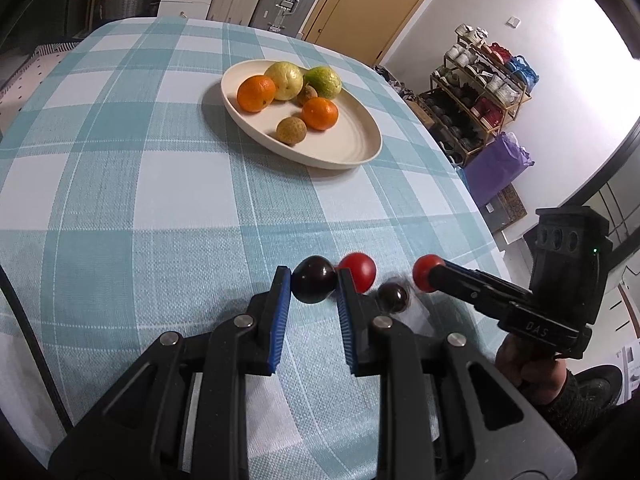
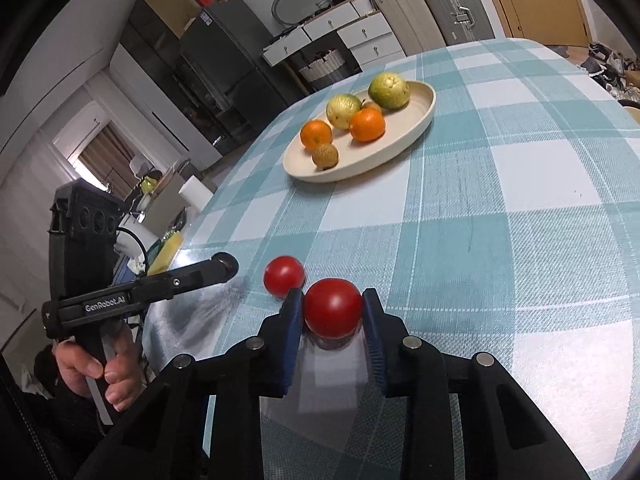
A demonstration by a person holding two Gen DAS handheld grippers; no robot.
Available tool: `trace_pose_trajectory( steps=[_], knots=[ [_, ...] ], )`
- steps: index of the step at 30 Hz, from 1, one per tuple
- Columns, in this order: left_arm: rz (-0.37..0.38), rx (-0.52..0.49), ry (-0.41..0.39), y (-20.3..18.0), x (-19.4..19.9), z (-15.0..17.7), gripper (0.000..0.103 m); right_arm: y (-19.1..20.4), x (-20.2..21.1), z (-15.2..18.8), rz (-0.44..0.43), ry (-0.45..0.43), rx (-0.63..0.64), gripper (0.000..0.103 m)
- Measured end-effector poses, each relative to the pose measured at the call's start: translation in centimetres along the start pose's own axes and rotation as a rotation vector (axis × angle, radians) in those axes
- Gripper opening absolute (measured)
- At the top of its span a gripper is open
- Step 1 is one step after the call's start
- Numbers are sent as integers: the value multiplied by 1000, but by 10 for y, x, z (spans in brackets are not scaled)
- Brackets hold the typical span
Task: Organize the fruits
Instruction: 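Carry the plum and tomato onto the cream plate and open both tools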
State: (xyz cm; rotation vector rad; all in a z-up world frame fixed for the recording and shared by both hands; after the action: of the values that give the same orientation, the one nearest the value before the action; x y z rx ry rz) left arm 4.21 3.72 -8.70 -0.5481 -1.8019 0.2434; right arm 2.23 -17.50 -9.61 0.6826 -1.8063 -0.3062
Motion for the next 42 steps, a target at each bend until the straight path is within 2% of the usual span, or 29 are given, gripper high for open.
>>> trace_pose_trajectory(
  steps=[9,21,32,42],
  knots=[
    [-9,2,-29,1,3,-30,20,-1,13,-22,-18,-54,9,31],
    [-16,-2,-66,-3,5,-99,20,0,20,-73,-45,-102,22,31],
    [-22,7,-46,0,-18,-160,20,-13,14,-131,-34,-117,7,31],
    [-29,10,-21,6,-45,-196,20,-33,-5,-174,2,-104,-34,31]
  ],
)
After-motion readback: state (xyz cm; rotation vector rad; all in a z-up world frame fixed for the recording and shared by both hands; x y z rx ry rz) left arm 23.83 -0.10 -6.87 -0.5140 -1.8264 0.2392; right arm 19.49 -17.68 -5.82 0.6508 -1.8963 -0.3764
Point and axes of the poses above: each gripper's, at about its wrist camera, not at the fingertips, and x roughly against the way its jaws point, y to its left, z to its underside, the point moved 2 cm from there along -x, roughly the way its jaws point, and after that the axes turned 15 degrees about y, right-handed, at the moved point
